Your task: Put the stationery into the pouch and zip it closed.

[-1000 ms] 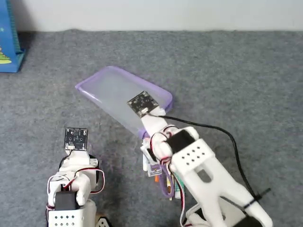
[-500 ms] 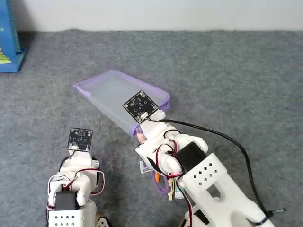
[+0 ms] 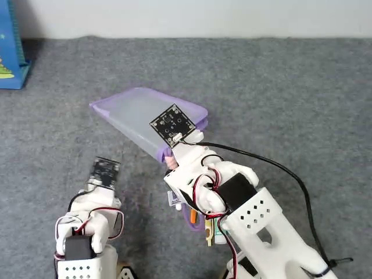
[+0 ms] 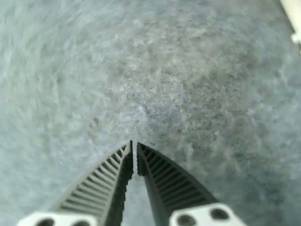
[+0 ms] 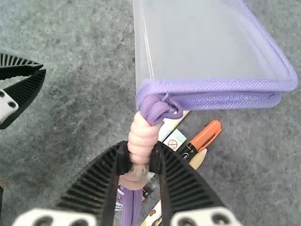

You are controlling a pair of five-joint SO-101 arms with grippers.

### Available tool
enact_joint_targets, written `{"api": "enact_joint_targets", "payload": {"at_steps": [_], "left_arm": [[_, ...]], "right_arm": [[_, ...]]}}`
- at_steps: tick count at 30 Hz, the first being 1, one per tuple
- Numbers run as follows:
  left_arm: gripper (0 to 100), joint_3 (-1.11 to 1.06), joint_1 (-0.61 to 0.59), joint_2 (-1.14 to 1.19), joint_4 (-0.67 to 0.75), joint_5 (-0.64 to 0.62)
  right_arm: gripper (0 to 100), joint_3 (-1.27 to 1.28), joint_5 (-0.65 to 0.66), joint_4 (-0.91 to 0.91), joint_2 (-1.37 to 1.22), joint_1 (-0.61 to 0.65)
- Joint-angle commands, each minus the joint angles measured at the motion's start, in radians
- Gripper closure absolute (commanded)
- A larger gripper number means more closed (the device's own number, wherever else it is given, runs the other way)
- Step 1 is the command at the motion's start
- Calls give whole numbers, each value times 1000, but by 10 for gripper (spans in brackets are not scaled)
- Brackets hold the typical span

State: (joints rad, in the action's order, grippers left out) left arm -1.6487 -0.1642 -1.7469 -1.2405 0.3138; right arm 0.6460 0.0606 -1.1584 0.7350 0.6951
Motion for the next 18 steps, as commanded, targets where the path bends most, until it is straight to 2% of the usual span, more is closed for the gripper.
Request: {"api": "enact_joint_targets", "payload": {"at_steps": [1, 7, 14, 18], "left_arm": [[986, 93, -12, -9, 20, 21], [964, 236, -5, -9, 20, -101], [645, 254, -5, -9, 28, -439], [644, 257, 61, -9, 28, -446]], "right_arm": [[991, -86, 2, 8, 41, 18], [991, -117, 2, -2, 41, 73], [991, -117, 2, -2, 41, 71], [991, -117, 2, -2, 41, 73]]}}
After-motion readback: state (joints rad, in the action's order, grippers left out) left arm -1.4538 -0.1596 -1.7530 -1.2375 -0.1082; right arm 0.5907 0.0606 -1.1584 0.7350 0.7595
